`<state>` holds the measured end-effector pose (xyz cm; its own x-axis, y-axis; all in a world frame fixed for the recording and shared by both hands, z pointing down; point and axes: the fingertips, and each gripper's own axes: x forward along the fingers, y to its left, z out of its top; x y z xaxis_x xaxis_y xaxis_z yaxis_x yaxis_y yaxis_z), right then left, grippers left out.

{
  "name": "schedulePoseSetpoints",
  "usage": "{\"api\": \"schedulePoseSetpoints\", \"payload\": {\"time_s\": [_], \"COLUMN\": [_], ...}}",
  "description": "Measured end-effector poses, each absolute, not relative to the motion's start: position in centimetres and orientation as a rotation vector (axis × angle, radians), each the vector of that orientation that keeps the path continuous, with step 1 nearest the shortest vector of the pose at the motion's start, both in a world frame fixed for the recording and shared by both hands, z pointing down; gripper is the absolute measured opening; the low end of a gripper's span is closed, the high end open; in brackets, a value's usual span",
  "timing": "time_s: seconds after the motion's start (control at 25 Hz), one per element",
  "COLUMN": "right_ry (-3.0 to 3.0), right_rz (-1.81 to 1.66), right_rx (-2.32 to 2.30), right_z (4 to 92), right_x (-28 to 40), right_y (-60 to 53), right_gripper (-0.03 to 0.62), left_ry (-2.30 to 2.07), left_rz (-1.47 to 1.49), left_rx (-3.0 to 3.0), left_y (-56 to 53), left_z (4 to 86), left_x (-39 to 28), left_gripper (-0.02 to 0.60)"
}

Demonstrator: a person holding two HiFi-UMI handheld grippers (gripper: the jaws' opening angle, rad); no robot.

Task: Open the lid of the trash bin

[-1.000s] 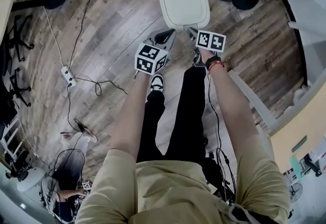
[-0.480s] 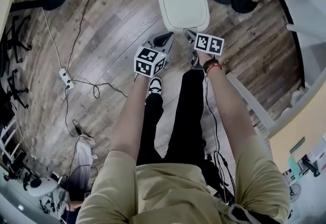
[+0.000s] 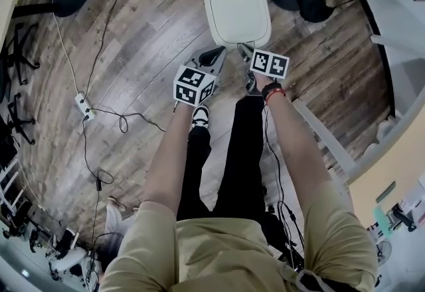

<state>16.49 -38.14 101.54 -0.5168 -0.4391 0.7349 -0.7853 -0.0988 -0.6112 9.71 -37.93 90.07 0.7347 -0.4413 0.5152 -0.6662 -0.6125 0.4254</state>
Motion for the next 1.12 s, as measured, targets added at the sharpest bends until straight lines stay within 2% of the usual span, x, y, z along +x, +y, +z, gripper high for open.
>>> {"api": "schedulePoseSetpoints", "payload": {"time_s": [0.84,1.12], "right_ry": [-1.924,-1.899], "right_rz": [1.720,1.608], "right_rx": [1.445,1.361], "right_z": [101.9,101.2], "right_x": [16.8,17.1], "right_y": [-37.8,-37.7], "right_gripper": [0.015,0.015], "left_ry": [-0.885,-0.873], "left_rz": [0.462,0.500], "left_rx": [2.288,2.300], "left_y": [-37.4,-37.2], "left_z": [90.6,89.6], "left_x": [8.5,8.6], "left_gripper": [0.023,0.023]}}
